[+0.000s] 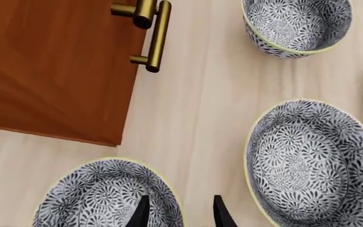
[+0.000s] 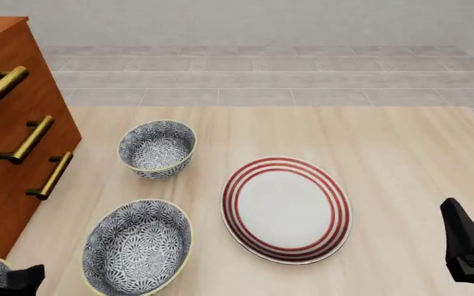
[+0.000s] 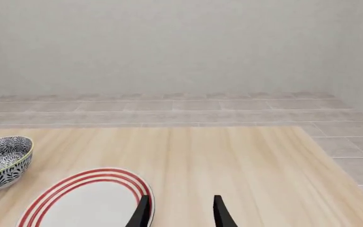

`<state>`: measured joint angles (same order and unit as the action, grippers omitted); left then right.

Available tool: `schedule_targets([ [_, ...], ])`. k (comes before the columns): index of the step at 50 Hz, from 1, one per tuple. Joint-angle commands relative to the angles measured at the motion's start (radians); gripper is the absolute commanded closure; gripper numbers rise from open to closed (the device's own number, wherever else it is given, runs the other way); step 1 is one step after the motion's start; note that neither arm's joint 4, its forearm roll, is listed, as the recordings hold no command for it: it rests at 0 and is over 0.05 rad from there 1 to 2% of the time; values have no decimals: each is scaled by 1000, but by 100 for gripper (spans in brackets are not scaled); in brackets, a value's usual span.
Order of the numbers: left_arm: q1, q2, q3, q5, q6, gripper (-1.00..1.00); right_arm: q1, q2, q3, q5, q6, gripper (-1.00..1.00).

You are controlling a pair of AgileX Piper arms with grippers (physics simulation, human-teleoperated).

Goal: Put the bowl at the front on the plate.

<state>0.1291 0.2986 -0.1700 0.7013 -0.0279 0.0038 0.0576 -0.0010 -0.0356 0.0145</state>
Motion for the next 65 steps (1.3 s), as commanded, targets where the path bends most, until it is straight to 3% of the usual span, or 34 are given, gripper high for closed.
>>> schedule_targets([
  [1,15,70,59,-76,-12,-100,-2,-4,0,3,6,-100],
  [25,66,327,162,-352,-8,-100,-7,6,0,-5,11,-100],
  [38,85,394,169,-396,7,-100,-10,13,0,-12,15,-100],
  [39,84,402,169,-397,6,100,-11,10,0,-10,16,-100],
  [45,113,377,158,-368,59,100,-13,16,0,-13,18,-100],
  [54,99,280,109,-271,59,100,-9,19,0,-17,24,-100],
  [58,117,173,32,-167,77,100,-8,23,0,-20,25,-100],
  [64,115,131,-35,-117,67,100,-7,26,0,-19,27,-100],
  [65,105,79,-85,-73,60,100,-6,30,0,-22,27,-100],
])
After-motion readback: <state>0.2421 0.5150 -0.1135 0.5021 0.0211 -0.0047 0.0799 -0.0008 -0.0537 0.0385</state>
